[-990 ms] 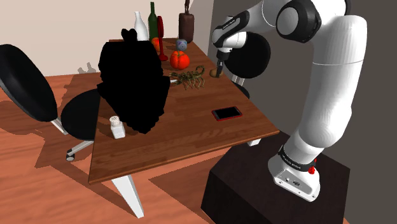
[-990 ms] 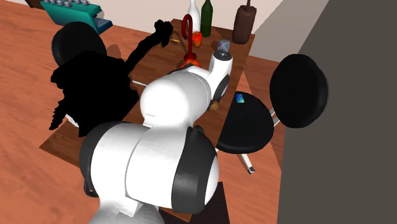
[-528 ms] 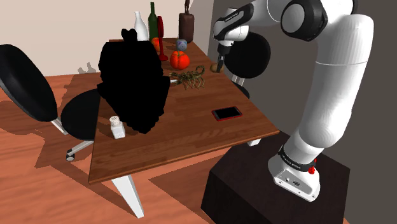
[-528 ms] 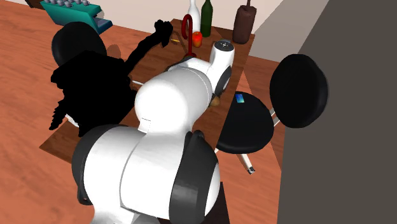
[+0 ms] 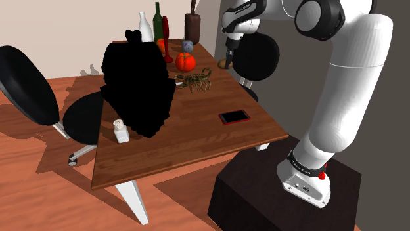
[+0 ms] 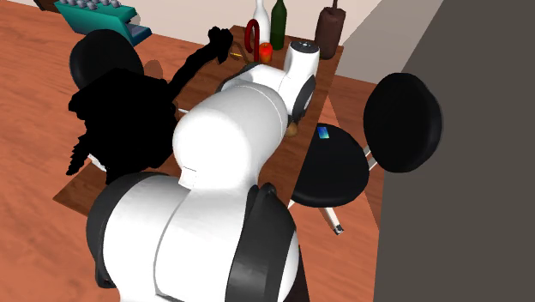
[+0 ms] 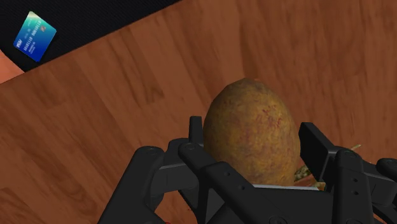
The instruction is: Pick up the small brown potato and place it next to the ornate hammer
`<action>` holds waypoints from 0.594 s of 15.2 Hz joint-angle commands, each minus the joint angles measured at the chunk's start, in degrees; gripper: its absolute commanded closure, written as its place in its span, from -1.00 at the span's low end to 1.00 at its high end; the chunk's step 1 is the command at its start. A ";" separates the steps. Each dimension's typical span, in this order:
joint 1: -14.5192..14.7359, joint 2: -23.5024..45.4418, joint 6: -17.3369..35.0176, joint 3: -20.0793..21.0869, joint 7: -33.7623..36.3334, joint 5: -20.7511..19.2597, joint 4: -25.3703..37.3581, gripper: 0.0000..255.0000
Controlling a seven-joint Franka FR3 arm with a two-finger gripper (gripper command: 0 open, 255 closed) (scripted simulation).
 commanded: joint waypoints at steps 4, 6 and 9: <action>0.16 -1.31 -3.61 -0.26 0.75 -0.83 2.42 1.00; 0.18 -1.71 -5.00 -0.35 0.98 -1.08 3.44 1.00; 0.18 -2.23 -7.11 -0.46 1.29 -1.42 5.08 1.00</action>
